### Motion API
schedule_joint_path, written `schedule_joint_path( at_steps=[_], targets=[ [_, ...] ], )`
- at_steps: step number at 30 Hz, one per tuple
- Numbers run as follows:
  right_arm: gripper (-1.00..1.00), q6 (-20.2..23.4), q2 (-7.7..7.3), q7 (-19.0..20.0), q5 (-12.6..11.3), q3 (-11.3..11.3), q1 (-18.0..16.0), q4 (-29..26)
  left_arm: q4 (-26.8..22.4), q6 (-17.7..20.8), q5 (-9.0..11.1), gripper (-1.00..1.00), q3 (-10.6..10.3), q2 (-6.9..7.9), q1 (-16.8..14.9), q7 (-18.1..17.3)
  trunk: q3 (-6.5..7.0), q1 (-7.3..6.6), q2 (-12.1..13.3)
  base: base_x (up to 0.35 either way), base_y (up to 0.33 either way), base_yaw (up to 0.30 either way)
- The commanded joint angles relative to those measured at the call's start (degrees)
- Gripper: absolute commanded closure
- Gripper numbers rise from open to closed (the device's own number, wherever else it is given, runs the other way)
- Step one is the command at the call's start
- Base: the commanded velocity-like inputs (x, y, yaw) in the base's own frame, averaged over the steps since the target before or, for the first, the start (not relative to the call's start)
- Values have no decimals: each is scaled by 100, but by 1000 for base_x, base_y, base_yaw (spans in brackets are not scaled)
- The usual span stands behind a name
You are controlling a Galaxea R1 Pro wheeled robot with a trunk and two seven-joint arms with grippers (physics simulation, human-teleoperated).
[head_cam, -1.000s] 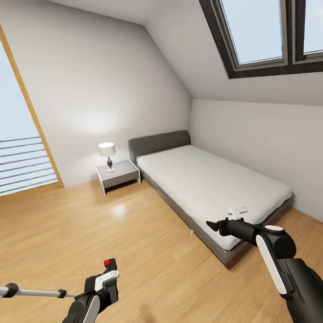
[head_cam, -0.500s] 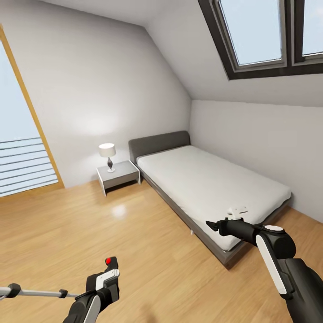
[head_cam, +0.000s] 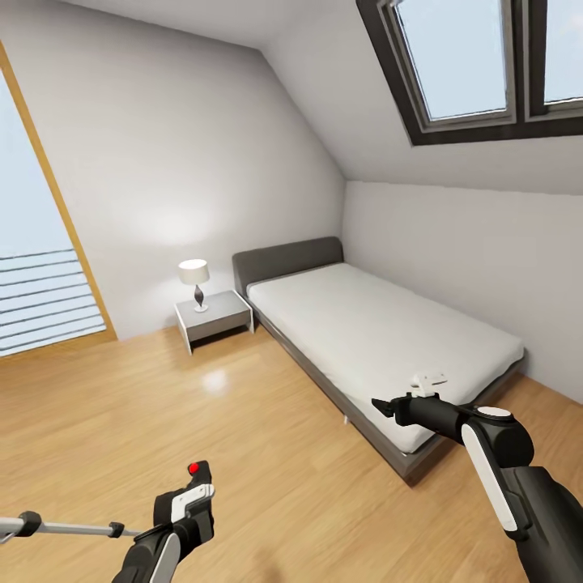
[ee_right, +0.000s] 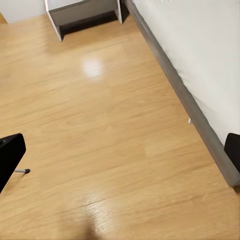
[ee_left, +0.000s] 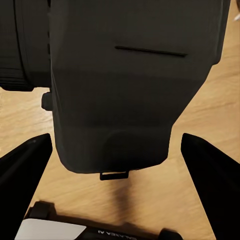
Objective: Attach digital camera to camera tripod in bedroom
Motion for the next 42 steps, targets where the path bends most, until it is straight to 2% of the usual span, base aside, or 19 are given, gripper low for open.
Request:
schedule_joint_path(
  at_steps=[1,16,21,27,36,38,42],
  targets=[
    [-100,34,-3,-17,-46,0,-6,-4,-10,27,61,100,8,-4,-4,44,8,-20,32,0,0,0],
    [-100,32,-9,-17,-46,0,-6,-4,-86,11,53,100,27,6,-4,44,277,-349,633,0,0,0],
    [-100,32,-9,-17,-46,4,-6,-4,-89,10,52,100,115,2,-4,50,367,-459,834,0,0,0],
    [-100,32,-3,-17,-46,12,-6,-4,-80,14,52,100,314,-2,-4,54,370,-463,841,0,0,0],
    [-100,32,10,-17,-46,25,1,-4,-72,21,62,100,386,-1,-4,45,370,-463,841,0,0,0],
    [-100,35,10,-17,-44,26,2,-4,-69,23,119,100,414,2,-4,38,370,-463,841,0,0,0],
    [-100,42,7,-17,-41,26,3,-4,-65,25,413,100,517,18,-5,39,370,-463,841,0,0,0]
  ],
)
